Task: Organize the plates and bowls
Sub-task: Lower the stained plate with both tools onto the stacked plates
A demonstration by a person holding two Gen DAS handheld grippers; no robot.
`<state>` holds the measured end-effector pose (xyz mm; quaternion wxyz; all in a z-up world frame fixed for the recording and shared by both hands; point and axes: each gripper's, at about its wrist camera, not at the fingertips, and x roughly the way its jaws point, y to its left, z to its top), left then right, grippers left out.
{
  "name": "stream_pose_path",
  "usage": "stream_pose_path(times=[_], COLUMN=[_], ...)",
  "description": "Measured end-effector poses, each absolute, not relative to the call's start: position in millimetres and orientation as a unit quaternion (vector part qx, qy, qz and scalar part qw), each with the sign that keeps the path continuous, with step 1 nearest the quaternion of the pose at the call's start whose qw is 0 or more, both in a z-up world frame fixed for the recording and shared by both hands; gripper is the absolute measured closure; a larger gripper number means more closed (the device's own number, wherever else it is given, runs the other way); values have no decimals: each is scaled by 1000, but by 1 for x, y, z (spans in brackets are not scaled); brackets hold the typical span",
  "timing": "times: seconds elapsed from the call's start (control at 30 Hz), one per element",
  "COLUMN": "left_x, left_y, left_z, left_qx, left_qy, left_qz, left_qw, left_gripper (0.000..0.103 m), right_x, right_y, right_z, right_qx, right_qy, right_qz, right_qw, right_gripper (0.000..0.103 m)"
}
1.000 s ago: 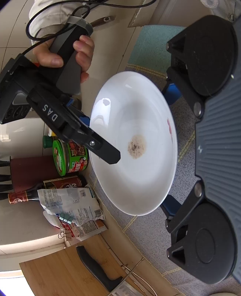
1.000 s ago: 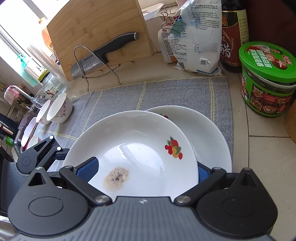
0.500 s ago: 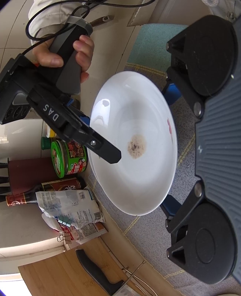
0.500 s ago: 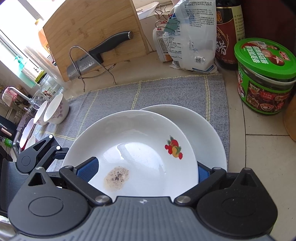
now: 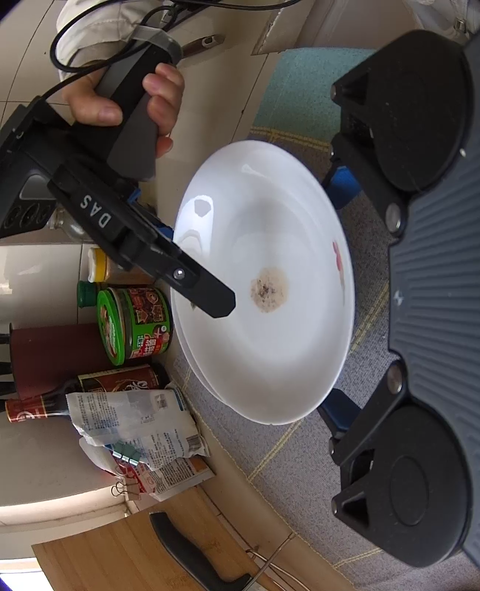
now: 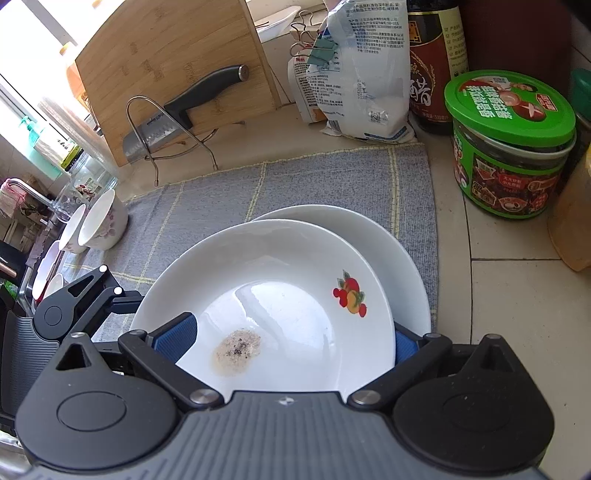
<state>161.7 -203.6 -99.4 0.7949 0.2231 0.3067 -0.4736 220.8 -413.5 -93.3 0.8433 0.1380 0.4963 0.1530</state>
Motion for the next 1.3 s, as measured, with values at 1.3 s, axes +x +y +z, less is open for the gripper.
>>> stream_pose_path(times=[1.3], left_x=[157], left_y=[-195], left_z=[-94], left_qx=[209], left_qy=[293], left_qz=[-481], left_qw=[800], left_gripper=[1], right_x=[206], right_y=[-390], right_z=[-74], right_qx=[27], right_qy=[519], right_qz=[70], right_qw=[851], right_gripper=[0])
